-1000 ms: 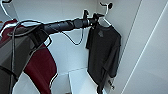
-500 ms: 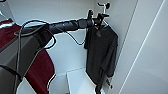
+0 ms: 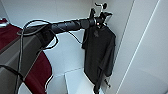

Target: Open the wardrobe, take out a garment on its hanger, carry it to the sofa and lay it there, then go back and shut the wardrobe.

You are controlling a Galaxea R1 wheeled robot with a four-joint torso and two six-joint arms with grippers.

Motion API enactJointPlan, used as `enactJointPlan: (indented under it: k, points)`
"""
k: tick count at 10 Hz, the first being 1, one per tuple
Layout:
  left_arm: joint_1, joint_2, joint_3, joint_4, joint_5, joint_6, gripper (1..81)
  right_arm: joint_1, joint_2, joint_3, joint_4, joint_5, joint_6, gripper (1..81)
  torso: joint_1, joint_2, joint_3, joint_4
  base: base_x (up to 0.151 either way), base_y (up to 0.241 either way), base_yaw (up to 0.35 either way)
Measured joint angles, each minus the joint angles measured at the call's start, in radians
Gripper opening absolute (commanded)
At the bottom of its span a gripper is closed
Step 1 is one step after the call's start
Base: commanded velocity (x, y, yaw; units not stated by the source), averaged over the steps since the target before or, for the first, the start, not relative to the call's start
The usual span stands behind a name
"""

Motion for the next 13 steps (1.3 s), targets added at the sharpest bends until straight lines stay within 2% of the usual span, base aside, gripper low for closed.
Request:
enactJointPlan:
  k: [4,6,7,8,13]
  points:
    - [0.014,0.038,-0.078,0.108,-0.066,0.0,81.1,-0.008,0.0,0.0,0.0,0.001,-0.001,81.1,0.0,0.0,0.0,0.0,0.0,0.0,0.0]
    - [0.022,0.04,-0.086,0.124,-0.093,0.0,81.1,-0.011,0.0,0.0,0.0,0.001,-0.001,81.1,0.0,0.0,0.0,0.0,0.0,0.0,0.0]
    - [0.029,0.039,-0.083,0.119,-0.079,-0.023,1.0,-0.011,0.0,0.0,0.0,0.001,-0.004,81.1,0.0,0.0,0.0,0.0,0.0,0.0,0.0]
    - [0.038,0.037,-0.071,0.129,-0.115,-0.001,1.0,-0.011,0.0,0.0,0.0,0.001,-0.004,81.1,0.0,0.0,0.0,0.0,0.0,0.0,0.0]
    - [0.034,0.001,0.021,0.13,-0.118,-0.017,1.0,-0.011,0.0,0.0,0.0,0.001,-0.008,81.1,0.0,0.0,0.0,0.0,0.0,0.0,0.0]
